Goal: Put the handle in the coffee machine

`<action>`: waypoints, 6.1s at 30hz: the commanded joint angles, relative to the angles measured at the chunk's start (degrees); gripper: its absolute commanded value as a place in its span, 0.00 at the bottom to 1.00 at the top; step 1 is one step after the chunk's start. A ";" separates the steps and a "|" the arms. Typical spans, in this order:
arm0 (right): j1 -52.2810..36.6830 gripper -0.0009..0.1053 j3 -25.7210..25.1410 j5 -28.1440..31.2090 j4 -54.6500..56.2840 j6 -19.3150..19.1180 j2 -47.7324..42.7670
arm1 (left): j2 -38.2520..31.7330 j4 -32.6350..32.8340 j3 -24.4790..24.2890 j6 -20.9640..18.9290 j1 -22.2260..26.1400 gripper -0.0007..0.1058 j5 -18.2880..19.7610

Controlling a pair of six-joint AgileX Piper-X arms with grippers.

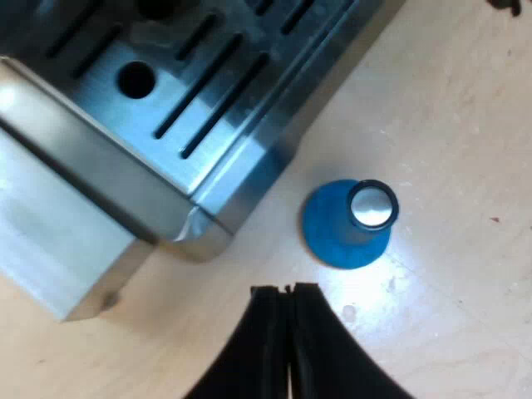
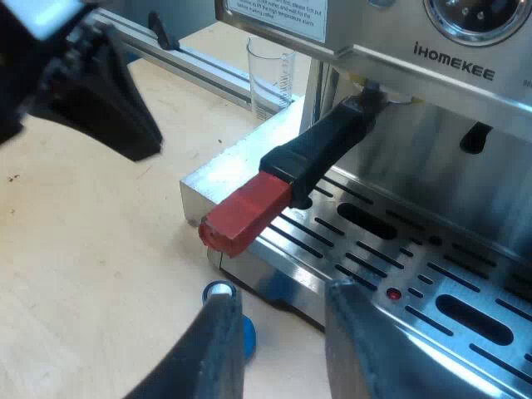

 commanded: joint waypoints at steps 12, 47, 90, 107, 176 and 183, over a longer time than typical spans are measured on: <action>-0.05 0.27 -0.22 -0.14 0.13 0.12 -0.29 | -16.09 6.03 0.32 -5.98 4.43 0.01 0.40; -2.67 0.70 -1.51 -9.77 1.16 3.69 -0.95 | -18.22 8.35 -2.57 -11.30 4.43 0.56 2.61; -84.09 0.70 -20.86 -29.32 41.58 -6.05 -8.41 | -26.25 2.98 -18.37 -19.88 10.53 0.56 -6.34; -84.42 0.70 -20.19 -29.80 41.58 -9.35 -27.90 | -46.30 4.81 -12.42 -20.82 11.04 0.56 -8.28; -84.42 0.70 16.10 -42.22 42.69 -11.42 -52.33 | -68.39 3.23 18.31 -20.69 11.04 0.56 -10.34; -84.42 0.70 16.60 -42.37 42.12 -11.27 -52.33 | -68.39 -0.65 20.06 -20.69 11.04 0.56 -4.89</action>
